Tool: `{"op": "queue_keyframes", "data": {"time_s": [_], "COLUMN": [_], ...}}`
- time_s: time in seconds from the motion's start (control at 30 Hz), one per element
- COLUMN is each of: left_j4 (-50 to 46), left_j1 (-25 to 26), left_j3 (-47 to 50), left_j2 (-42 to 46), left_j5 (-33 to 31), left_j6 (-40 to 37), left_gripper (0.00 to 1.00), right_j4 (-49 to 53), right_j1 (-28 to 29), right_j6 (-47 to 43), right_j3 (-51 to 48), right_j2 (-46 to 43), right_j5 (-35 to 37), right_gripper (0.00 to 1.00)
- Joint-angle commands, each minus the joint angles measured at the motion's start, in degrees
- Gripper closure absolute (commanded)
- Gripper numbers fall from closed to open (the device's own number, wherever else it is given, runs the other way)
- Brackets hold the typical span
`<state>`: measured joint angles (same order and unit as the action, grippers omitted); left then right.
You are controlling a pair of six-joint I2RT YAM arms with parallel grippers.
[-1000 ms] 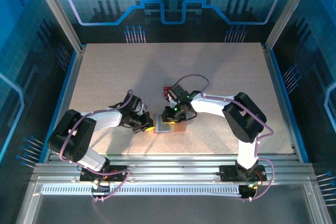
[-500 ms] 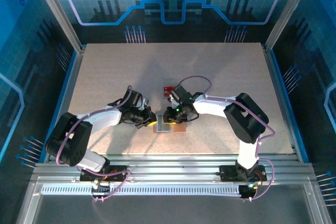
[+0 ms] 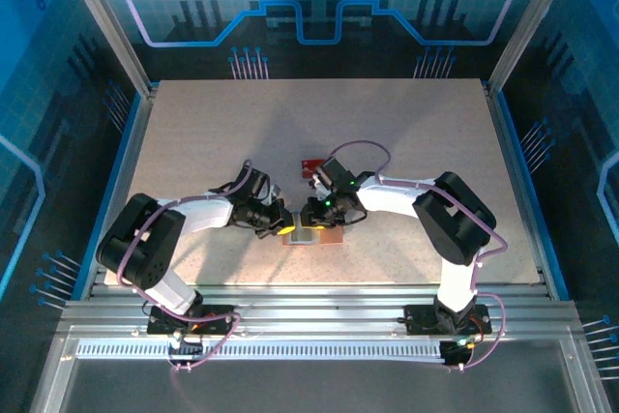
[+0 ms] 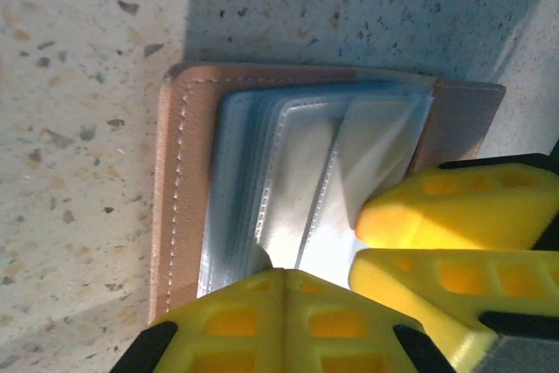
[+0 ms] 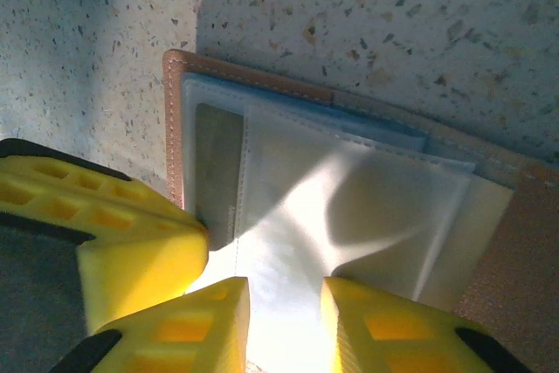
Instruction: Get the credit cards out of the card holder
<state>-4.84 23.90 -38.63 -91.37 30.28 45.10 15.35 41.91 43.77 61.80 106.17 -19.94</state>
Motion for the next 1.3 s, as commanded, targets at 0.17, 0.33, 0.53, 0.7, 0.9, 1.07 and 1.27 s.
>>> {"op": "queue_keyframes", "data": {"time_s": [0.17,0.33,0.53,0.7,0.9,1.07,1.27], "left_j4": [-3.5,-3.7,-3.5,-3.5,-3.2,-4.2,-3.6], "left_j1": [0.5,0.5,0.5,0.5,0.5,0.5,0.5], "left_j3": [-1.0,-1.2,-0.9,-0.3,-0.1,-0.7,-0.2], "left_j2": [-0.5,-0.6,-0.4,0.2,0.3,0.7,0.8], "left_j5": [-1.1,-1.2,-1.2,-1.4,-1.4,-1.5,-1.5], "left_j6": [-1.9,-2.1,-2.1,-2.0,-1.9,-2.2,-2.0], "left_gripper": [0.96,0.96,0.96,0.96,0.96,0.96,0.96], "right_j4": [1.7,1.8,0.6,1.0,2.1,0.2,-4.2], "right_j1": [-0.8,-0.9,-1.0,-1.0,-1.0,-1.0,-1.0], "right_j6": [0.5,0.4,0.5,0.4,0.2,0.8,2.5], "right_j3": [-1.2,-1.7,-1.9,-1.9,-2.0,-2.3,-3.2], "right_j2": [-3.6,-3.9,-2.1,-1.5,-3.1,-5.0,-3.9], "right_j5": [0.4,0.4,-0.7,-0.1,1.0,-0.3,-3.8], "right_gripper": [0.71,0.71,0.71,0.71,0.72,0.71,0.71]}}
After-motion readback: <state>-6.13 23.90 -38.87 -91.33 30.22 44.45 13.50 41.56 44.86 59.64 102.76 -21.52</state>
